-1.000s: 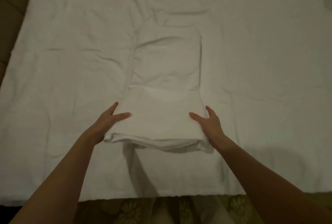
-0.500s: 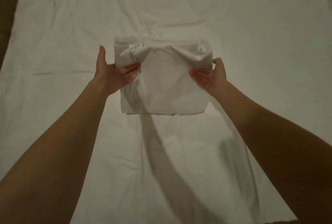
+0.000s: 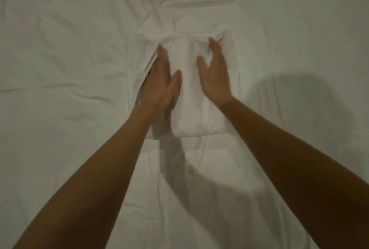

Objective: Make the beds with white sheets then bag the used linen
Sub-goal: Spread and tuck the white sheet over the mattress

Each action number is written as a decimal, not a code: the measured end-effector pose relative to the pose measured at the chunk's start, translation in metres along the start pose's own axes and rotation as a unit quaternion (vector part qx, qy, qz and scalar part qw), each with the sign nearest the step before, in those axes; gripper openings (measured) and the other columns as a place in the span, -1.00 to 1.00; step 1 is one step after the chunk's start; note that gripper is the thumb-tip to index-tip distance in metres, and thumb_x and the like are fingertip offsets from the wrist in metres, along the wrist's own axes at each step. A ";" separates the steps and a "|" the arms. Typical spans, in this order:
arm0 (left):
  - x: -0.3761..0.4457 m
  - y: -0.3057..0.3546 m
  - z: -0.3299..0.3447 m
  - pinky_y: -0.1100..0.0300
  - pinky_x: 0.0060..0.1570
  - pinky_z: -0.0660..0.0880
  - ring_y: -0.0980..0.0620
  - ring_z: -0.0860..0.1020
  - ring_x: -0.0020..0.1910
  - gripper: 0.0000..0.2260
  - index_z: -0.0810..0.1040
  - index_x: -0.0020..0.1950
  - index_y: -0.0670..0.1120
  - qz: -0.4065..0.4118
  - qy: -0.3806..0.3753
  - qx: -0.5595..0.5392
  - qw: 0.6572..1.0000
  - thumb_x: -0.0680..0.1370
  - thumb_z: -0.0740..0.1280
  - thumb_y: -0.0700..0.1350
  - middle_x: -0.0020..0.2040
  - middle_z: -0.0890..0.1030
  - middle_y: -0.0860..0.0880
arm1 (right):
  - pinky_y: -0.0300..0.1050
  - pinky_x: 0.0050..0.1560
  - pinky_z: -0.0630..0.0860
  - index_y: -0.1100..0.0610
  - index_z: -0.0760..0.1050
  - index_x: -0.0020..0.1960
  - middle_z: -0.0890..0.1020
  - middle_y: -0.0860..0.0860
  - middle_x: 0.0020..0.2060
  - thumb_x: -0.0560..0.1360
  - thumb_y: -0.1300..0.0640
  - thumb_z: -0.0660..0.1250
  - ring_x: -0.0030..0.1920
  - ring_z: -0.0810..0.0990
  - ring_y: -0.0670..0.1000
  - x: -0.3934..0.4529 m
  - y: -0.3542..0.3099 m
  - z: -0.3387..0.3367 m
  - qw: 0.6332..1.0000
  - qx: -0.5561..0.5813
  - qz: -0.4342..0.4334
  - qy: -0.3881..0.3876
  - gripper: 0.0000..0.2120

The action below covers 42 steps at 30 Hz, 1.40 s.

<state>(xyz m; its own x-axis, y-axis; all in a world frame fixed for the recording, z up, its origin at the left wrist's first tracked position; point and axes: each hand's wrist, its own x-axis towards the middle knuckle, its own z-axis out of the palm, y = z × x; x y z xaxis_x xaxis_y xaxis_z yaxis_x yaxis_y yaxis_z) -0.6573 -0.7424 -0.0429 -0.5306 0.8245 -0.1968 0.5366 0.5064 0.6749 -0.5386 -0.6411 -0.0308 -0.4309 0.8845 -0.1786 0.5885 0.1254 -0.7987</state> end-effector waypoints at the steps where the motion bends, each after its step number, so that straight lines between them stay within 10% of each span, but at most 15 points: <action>1: 0.000 -0.007 0.008 0.00 0.50 -0.12 -0.03 -0.04 0.57 -0.37 -0.14 0.59 -0.01 0.038 -0.006 0.100 0.994 0.61 0.00 0.19 0.60 -0.06 -0.07 | 0.04 0.50 -0.04 0.07 0.04 0.56 0.14 0.06 0.54 0.64 -0.01 0.08 0.53 0.09 0.03 -0.003 0.004 0.010 0.992 -0.106 -0.061 -0.042 -0.46; 9: 0.036 -0.048 0.023 -0.32 0.41 -0.23 -0.12 -0.17 0.57 -0.41 -0.07 0.59 0.11 0.035 -0.001 0.314 0.949 0.60 -0.07 0.26 0.60 -0.12 -0.06 | 0.22 0.44 -0.31 -0.08 -0.16 0.57 -0.12 0.02 0.57 0.58 -0.30 -0.15 0.56 -0.16 0.07 0.043 0.057 0.029 0.894 -0.420 -0.132 -0.086 -0.37; 25: 0.042 -0.056 -0.001 -0.44 0.36 -0.05 -0.09 -0.25 0.56 -0.38 -0.10 0.58 0.16 -0.025 -0.032 0.261 0.965 0.59 0.02 0.30 0.59 -0.20 0.05 | 0.44 0.39 -0.23 -0.10 -0.10 0.57 -0.09 -0.02 0.57 0.59 -0.27 -0.14 0.56 -0.15 0.07 0.053 0.061 0.017 0.880 -0.444 -0.137 -0.103 -0.41; 30: 0.022 -0.056 -0.012 0.00 0.40 0.20 -0.16 0.21 0.47 -0.24 0.13 0.56 -0.10 -0.177 0.164 0.006 0.970 0.50 0.35 0.20 0.51 0.20 -0.17 | 0.37 0.42 -0.12 -0.07 -0.02 0.57 -0.06 0.02 0.57 0.59 -0.27 -0.02 0.56 -0.09 0.07 0.048 0.064 0.008 0.914 -0.397 -0.077 -0.032 -0.38; 35: -0.015 -0.064 -0.023 0.06 0.22 0.47 -0.10 0.55 0.18 -0.27 0.43 0.37 -0.20 -0.356 0.054 -0.183 0.915 0.37 0.49 0.21 0.26 0.56 -0.12 | 0.02 0.33 0.32 0.20 0.30 0.41 0.37 0.13 0.36 0.38 -0.30 0.39 0.35 0.35 0.15 0.024 0.069 -0.011 0.959 -0.134 0.215 0.124 -0.19; 39: -0.024 -0.059 -0.032 0.04 0.18 0.50 -0.02 0.60 0.06 -0.23 0.44 0.39 -0.20 -0.371 -0.012 -0.311 0.875 0.29 0.58 0.11 0.15 0.62 -0.04 | 0.00 0.19 0.53 0.24 0.47 0.31 0.61 0.11 0.18 0.13 -0.30 0.54 0.17 0.59 0.10 0.011 0.069 -0.021 0.952 0.074 0.297 0.003 -0.07; 42: -0.036 -0.049 -0.036 0.12 0.02 0.52 0.04 0.61 -0.01 -0.35 0.46 0.37 -0.15 -0.343 -0.011 -0.321 0.883 0.36 0.54 0.04 0.13 0.63 -0.01 | -0.15 -0.21 0.63 0.21 0.56 0.20 0.70 0.06 -0.04 0.31 -0.08 0.55 -0.13 0.70 0.00 0.000 0.075 -0.046 0.897 0.218 0.354 -0.149 -0.43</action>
<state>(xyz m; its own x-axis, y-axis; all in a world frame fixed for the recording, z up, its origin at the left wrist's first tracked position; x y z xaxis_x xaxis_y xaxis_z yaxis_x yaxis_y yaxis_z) -0.6878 -0.8061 -0.0431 -0.5700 0.3879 -0.7244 -0.3926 0.6459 0.6547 -0.4625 -0.6114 -0.0644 -0.2563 0.5056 -0.8238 0.4918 -0.6655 -0.5615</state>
